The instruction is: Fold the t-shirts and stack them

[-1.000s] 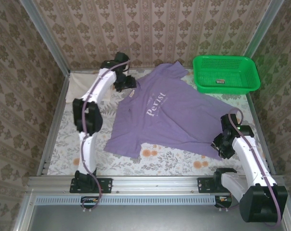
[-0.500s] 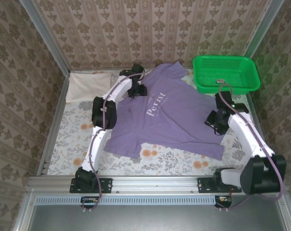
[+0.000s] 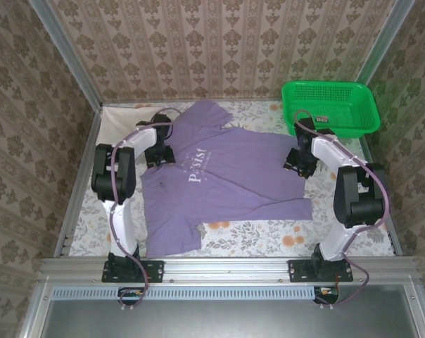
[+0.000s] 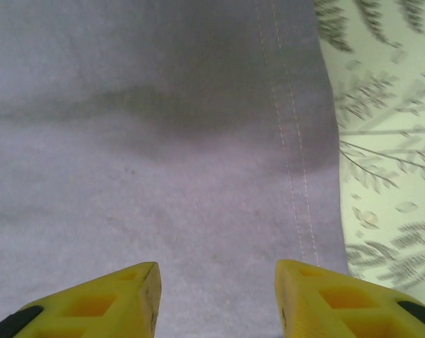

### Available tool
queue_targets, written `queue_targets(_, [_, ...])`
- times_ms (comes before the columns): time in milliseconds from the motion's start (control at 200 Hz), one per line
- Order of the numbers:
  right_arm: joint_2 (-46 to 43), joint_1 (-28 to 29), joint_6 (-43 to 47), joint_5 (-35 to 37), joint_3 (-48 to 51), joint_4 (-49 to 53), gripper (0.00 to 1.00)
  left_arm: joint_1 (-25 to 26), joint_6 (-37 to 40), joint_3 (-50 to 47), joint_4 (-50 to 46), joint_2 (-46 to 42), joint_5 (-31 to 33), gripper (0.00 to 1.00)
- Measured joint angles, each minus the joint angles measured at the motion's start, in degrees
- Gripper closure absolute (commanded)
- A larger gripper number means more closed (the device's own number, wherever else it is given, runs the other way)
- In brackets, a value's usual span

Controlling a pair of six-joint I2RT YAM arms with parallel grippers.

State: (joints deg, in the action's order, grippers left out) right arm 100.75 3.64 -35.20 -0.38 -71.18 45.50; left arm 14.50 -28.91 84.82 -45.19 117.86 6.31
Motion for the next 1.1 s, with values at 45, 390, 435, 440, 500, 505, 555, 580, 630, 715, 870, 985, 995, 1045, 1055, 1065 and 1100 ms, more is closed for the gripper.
queue_targets(45, [1.20,0.24,0.44,0.00,-0.70,-0.50,0.50,-0.28,-1.01,-2.49,0.33,-1.55,-0.02,0.37])
queue_targets(390, [3.85,-0.55,1.86,1.73,-2.64,-0.76,0.46,0.13,-2.34,1.31,0.15,-1.46,-7.19,0.27])
queue_targets(435, [3.85,-0.81,2.05,1.68,-2.60,-1.16,0.47,0.44,-2.12,4.04,0.00,-0.59,-8.09,0.27])
queue_targets(440, [3.85,-0.83,2.08,1.68,-2.58,-1.27,0.47,0.44,-2.12,4.26,-0.02,-0.52,-8.11,0.27])
queue_targets(500, [3.89,-0.94,2.27,1.36,-2.40,-2.45,0.48,0.87,-1.73,7.41,0.07,0.26,-9.01,0.27])
queue_targets(505, [3.89,-0.96,2.27,1.25,-2.36,-2.58,0.47,0.90,-1.70,7.56,0.07,0.31,-9.07,0.27])
queue_targets(555, [3.91,-0.96,2.34,0.59,-2.08,-3.82,0.47,1.27,-1.46,8.92,0.11,0.39,-9.62,0.27])
queue_targets(580, [4.07,-0.79,2.43,0.00,-1.90,-4.63,0.47,1.49,-1.33,9.31,0.04,0.39,-9.86,0.27])
queue_targets(630, [4.57,-0.22,2.51,-0.76,-1.79,-5.77,0.47,1.84,-1.29,9.60,0.07,0.37,-10.16,0.27])
queue_targets(715, [6.47,1.73,2.54,-1.79,-1.84,-7.54,0.47,2.40,-1.29,8.70,0.24,0.24,-10.43,0.27])
queue_targets(870, [11.30,5.22,2.43,-1.55,-4.13,-7.32,0.47,2.75,-1.31,1.31,0.98,-2.84,-10.67,0.27])
queue_targets(985, [13.68,5.40,2.25,-1.42,-7.93,-7.76,0.47,2.56,-1.62,-2.84,1.09,-4.68,-10.64,0.27])
queue_targets(995, [14.03,5.38,2.25,-1.31,-8.33,-7.74,0.47,2.54,-1.68,-3.08,1.14,-4.74,-10.64,0.27])
queue_targets(1045, [15.52,5.35,2.27,-0.85,-10.43,-6.78,0.46,2.29,-2.45,-4.55,1.62,-5.01,-10.86,0.27])
queue_targets(1055, [15.65,5.35,2.25,-0.79,-10.75,-6.60,0.46,2.27,-2.47,-4.72,1.73,-5.01,-10.86,0.27])
queue_targets(1065, [15.91,5.35,2.27,-0.61,-11.21,-6.49,0.46,2.21,-2.62,-4.96,1.79,-5.01,-10.93,0.27])
queue_targets(1100, [16.68,5.29,2.27,-0.13,-12.55,-6.43,0.45,1.95,-3.15,-5.51,2.08,-5.01,-11.08,0.26])
